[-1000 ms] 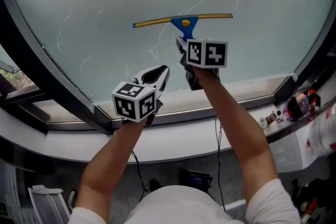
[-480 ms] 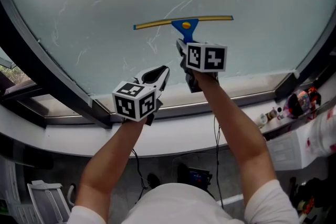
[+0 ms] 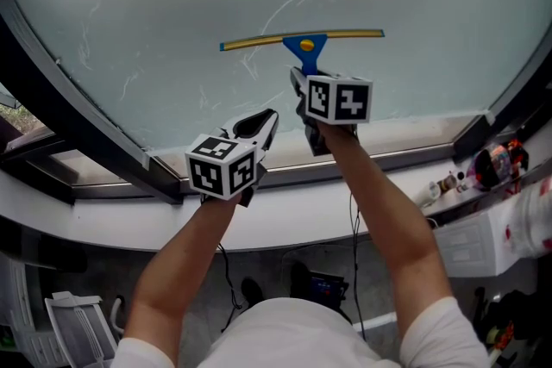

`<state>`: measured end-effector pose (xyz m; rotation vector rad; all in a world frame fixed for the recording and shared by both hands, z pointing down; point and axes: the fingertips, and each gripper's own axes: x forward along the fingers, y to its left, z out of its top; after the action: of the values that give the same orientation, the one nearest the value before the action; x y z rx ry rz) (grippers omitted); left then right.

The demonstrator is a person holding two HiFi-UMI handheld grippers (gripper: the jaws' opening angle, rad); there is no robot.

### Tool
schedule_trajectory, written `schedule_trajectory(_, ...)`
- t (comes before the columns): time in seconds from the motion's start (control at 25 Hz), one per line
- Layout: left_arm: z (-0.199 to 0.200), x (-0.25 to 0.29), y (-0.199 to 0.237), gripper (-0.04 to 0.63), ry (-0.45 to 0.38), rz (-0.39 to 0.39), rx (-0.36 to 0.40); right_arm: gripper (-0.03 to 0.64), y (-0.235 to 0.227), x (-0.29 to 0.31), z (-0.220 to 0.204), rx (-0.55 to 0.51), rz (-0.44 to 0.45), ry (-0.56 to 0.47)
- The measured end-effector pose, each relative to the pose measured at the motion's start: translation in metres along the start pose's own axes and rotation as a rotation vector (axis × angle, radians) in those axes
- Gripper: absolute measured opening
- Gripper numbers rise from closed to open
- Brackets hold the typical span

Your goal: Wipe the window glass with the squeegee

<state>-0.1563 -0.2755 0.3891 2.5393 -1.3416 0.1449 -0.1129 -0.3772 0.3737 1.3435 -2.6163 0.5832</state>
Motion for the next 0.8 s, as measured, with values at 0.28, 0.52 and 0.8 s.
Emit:
schedule_trajectory(0.28, -0.009, 0.001, 0.005, 0.048, 0.01, 0.002, -0.016, 0.104, -0.003, 0.004, -0.014, -0.005, -0.005, 0.02)
schedule_trajectory(0.52, -0.019, 0.003, 0.006, 0.048, 0.023, -0.001, -0.027, 0.104, -0.009, 0.007, -0.032, 0.007, -0.012, 0.047)
schedule_trajectory(0.8, -0.038, 0.005, 0.008, 0.048, 0.052, 0.002, -0.045, 0.104, -0.014, 0.014, -0.055, 0.022, -0.008, 0.063)
